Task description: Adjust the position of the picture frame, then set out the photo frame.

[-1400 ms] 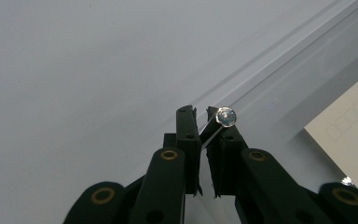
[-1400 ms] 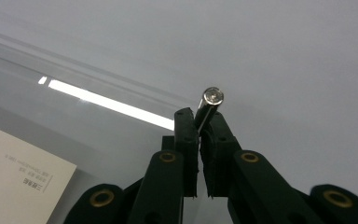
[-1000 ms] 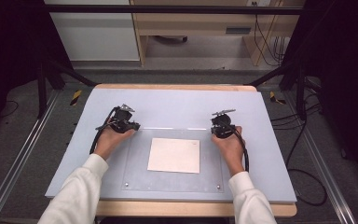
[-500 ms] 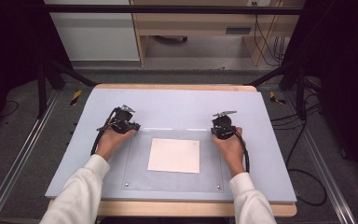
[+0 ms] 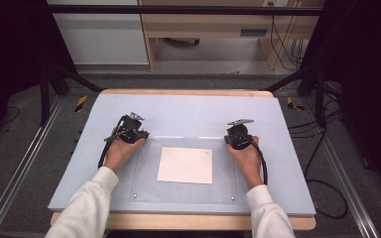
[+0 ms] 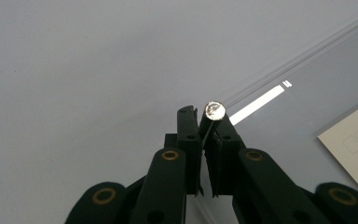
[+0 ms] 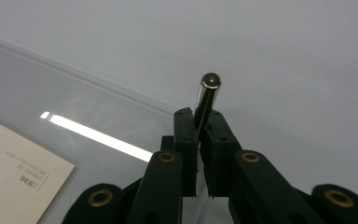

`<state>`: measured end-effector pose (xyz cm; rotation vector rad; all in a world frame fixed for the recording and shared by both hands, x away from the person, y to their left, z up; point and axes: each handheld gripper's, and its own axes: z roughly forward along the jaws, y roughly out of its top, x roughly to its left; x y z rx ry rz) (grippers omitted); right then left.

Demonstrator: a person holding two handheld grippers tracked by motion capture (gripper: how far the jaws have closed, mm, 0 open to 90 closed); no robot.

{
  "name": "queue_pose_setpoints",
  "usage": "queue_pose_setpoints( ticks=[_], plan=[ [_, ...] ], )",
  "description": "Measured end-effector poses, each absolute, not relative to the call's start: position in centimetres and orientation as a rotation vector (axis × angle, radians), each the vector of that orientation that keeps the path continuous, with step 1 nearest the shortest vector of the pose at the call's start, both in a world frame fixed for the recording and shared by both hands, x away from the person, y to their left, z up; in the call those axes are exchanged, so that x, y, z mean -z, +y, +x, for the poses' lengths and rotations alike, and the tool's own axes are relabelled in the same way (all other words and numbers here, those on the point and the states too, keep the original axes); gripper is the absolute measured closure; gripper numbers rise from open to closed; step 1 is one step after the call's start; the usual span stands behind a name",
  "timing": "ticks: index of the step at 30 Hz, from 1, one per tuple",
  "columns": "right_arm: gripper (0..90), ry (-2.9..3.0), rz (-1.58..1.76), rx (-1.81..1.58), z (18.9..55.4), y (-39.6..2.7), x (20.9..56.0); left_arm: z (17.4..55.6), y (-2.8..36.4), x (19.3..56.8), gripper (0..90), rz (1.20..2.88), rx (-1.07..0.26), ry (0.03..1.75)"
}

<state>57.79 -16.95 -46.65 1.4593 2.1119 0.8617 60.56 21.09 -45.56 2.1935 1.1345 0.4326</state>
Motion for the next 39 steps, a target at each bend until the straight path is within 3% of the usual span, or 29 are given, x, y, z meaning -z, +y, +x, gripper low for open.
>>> queue_pose_setpoints(
  ticks=[5, 6, 7, 9, 13, 18, 22, 25, 27, 31, 39],
  plan=[
    [76.5, 2.103, 1.451, -0.855, 57.8, -17.1, 46.6, 60.3, 21.1, 45.6, 83.0, 2.189, -0.459, 1.130],
    [70.6, 2.091, 1.454, -0.863, 57.7, -17.3, 46.5, 60.2, 21.2, 45.5, 77.1, 2.175, -0.490, 1.121],
    [62.3, 2.071, 1.455, -0.876, 57.7, -17.6, 46.4, 59.9, 21.4, 45.2, 60.3, 2.137, -0.532, 1.129],
    [58.9, 2.066, 1.452, -0.893, 57.6, -17.8, 46.2, 59.9, 21.5, 45.1, 46.9, 2.118, -0.540, 1.130],
    [56.5, 2.039, 1.403, -0.931, 57.4, -18.0, 45.7, 59.5, 22.0, 44.3, 40.7, 2.033, -0.554, 1.113],
    [56.5, 2.022, 1.356, -0.952, 57.3, -17.6, 44.9, 59.3, 21.8, 43.9, 46.6, 2.014, -0.583, 1.091],
    [61.9, 2.009, 1.316, -0.958, 57.3, -17.3, 44.4, 59.1, 21.6, 43.7, 55.3, 2.013, -0.585, 1.090],
    [69.3, 2.003, 1.302, -0.954, 57.3, -17.1, 44.1, 59.0, 21.7, 43.7, 64.1, 2.004, -0.591, 1.097],
    [76.9, 2.000, 1.296, -0.948, 57.4, -17.0, 43.9, 59.0, 21.8, 43.6, 75.0, 2.005, -0.589, 1.093],
    [84.7, 2.011, 1.294, -0.955, 57.4, -16.8, 43.7, 58.9, 21.6, 43.6, 84.0, 2.010, -0.580, 1.075],
    [85.4, 2.020, 1.303, -0.949, 57.4, -16.8, 43.7, 58.8, 21.4, 43.5, 84.4, 2.024, -0.585, 1.081]
  ],
)
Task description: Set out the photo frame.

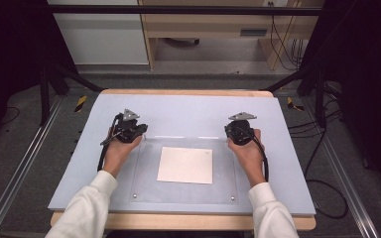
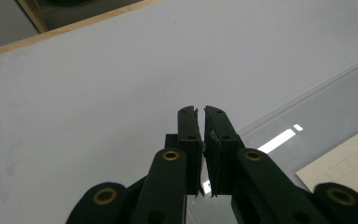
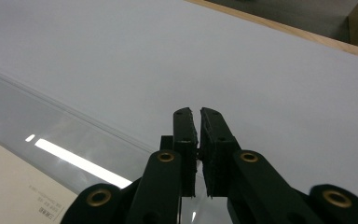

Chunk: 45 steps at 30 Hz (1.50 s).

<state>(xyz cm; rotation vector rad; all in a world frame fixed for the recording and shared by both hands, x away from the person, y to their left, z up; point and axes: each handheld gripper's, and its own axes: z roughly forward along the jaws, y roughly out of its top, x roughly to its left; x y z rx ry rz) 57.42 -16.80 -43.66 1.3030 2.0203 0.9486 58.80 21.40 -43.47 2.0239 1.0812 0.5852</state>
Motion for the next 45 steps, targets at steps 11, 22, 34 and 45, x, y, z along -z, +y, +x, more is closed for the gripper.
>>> queue_pose_setpoints(
  ticks=[11, 22, 34, 45],
  plan=[
    [85.3, 2.020, 1.304, -0.974, 56.9, -17.3, 44.0, 58.8, 21.1, 43.4, 84.7, 2.022, -0.589, 1.117],
    [86.2, 2.056, 1.367, -0.961, 57.5, -17.2, 43.5, 59.4, 21.0, 42.8, 84.9, 2.091, -0.554, 1.132],
    [86.3, 2.140, 1.451, -0.894, 59.1, -17.2, 42.6, 60.6, 20.9, 42.1, 85.1, 2.157, -0.466, 1.159],
    [86.1, 2.153, 1.481, -0.899, 59.8, -17.4, 42.4, 61.8, 21.2, 42.2, 85.0, 2.145, -0.418, 1.175]
  ],
)
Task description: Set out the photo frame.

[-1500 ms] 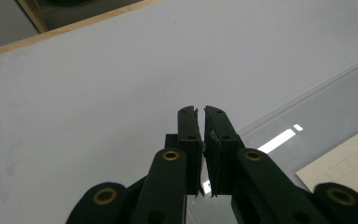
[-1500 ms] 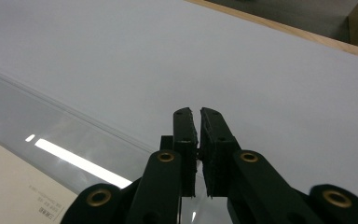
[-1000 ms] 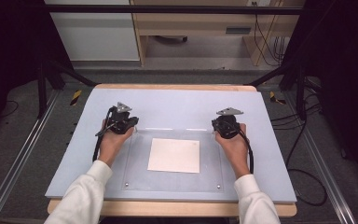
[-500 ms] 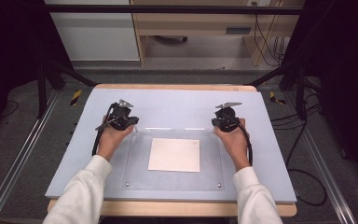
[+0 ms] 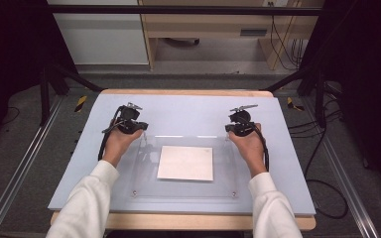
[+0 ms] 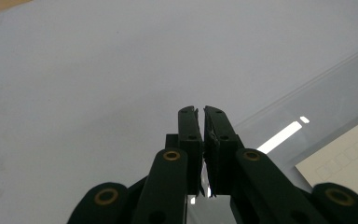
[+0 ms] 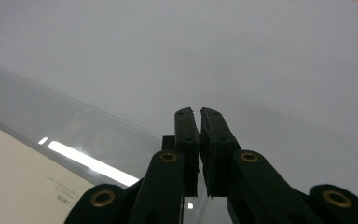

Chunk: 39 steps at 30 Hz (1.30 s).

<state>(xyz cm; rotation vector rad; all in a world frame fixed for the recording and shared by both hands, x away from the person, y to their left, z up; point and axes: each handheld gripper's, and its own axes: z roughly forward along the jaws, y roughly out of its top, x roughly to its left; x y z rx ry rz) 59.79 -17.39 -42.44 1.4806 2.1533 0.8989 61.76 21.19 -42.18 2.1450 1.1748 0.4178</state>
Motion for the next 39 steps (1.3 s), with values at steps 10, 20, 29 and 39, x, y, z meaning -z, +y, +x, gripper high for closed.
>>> queue_pose_setpoints(
  ticks=[10, 20, 29, 39],
  plan=[
    [79.2, 2.129, 1.385, -0.913, 59.2, -17.5, 42.4, 61.9, 21.3, 42.2, 85.0, 2.151, -0.409, 1.174],
    [52.8, 2.078, 1.240, -1.000, 54.9, -19.1, 41.2, 62.1, 21.3, 42.3, 85.1, 2.139, -0.402, 1.180],
    [24.3, 2.072, 1.067, -1.055, 48.2, -20.8, 41.2, 62.4, 21.5, 42.4, 85.0, 2.125, -0.395, 1.193],
    [14.0, 2.125, 1.051, -1.048, 44.1, -21.8, 42.4, 62.5, 21.3, 42.4, 85.0, 2.130, -0.398, 1.205]
  ],
)
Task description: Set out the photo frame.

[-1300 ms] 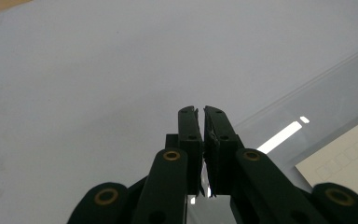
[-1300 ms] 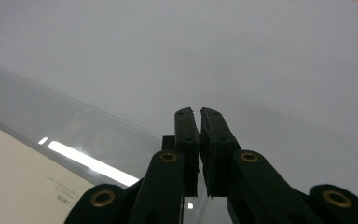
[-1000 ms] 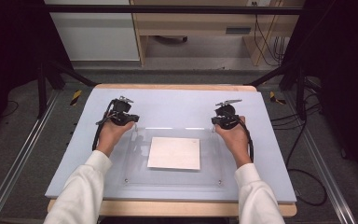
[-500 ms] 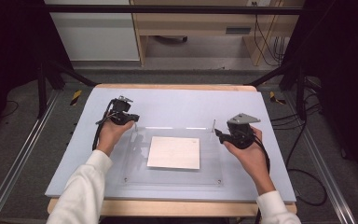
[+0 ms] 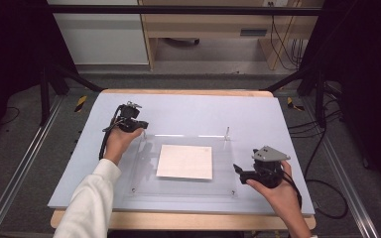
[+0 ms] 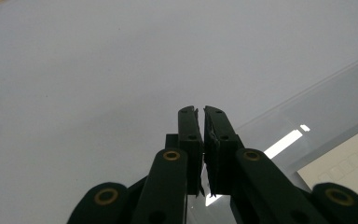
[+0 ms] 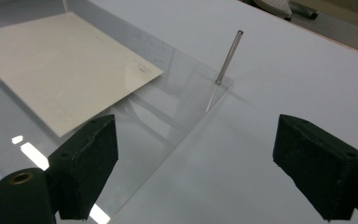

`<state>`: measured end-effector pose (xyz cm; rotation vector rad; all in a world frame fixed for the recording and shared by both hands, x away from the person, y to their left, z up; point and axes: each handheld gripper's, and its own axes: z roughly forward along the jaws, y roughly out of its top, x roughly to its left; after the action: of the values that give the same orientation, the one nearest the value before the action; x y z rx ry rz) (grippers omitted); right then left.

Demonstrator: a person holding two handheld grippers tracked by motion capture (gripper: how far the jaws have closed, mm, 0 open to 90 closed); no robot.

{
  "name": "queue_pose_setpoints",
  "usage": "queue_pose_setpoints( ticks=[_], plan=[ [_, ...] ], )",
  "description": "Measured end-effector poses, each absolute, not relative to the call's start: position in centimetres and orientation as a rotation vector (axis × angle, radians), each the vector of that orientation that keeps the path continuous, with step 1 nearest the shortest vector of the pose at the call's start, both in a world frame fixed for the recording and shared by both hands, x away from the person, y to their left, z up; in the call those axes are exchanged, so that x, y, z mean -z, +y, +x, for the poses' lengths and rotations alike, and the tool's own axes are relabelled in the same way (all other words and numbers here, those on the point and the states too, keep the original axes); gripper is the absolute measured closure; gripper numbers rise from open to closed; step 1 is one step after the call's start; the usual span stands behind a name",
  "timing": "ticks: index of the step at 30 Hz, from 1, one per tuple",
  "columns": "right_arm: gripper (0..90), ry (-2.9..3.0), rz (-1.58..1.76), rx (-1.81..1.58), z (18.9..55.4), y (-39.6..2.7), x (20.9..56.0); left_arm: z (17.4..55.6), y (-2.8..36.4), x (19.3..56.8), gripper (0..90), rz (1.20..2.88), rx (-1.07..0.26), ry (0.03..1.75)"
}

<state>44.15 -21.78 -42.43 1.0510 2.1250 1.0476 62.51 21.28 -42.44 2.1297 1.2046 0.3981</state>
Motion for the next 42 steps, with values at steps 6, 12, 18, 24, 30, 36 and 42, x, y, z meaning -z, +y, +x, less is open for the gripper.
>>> queue_pose_setpoints(
  ticks=[6, 12, 18, 24, 30, 36, 42],
  plan=[
    [12.9, 2.148, 0.993, -1.063, 41.4, -22.0, 43.1, 62.6, 21.3, 42.5, 85.0, 2.125, -0.391, 1.213],
    [14.1, 2.190, 0.919, -1.037, 39.9, -21.7, 43.8, 62.7, 21.3, 42.5, 85.0, 2.132, -0.386, 1.215],
    [15.7, 2.184, 0.894, -1.053, 39.1, -21.9, 43.8, 62.7, 21.3, 42.5, 85.0, 2.131, -0.379, 1.217],
    [15.6, 2.218, 0.890, -1.064, 38.5, -22.0, 44.4, 62.8, 21.3, 42.5, 85.0, 2.125, -0.374, 1.226],
    [12.7, 2.248, 0.850, -1.063, 38.3, -21.6, 44.6, 62.9, 21.3, 42.6, 84.9, 2.122, -0.371, 1.229],
    [8.7, 2.260, 0.809, -1.052, 37.8, -21.2, 44.7, 62.9, 21.3, 42.5, 84.9, 2.127, -0.368, 1.230],
    [9.3, 2.314, 0.756, -0.975, 37.7, -20.6, 45.8, 63.0, 21.4, 42.6, 84.9, 2.127, -0.361, 1.232]
  ],
)
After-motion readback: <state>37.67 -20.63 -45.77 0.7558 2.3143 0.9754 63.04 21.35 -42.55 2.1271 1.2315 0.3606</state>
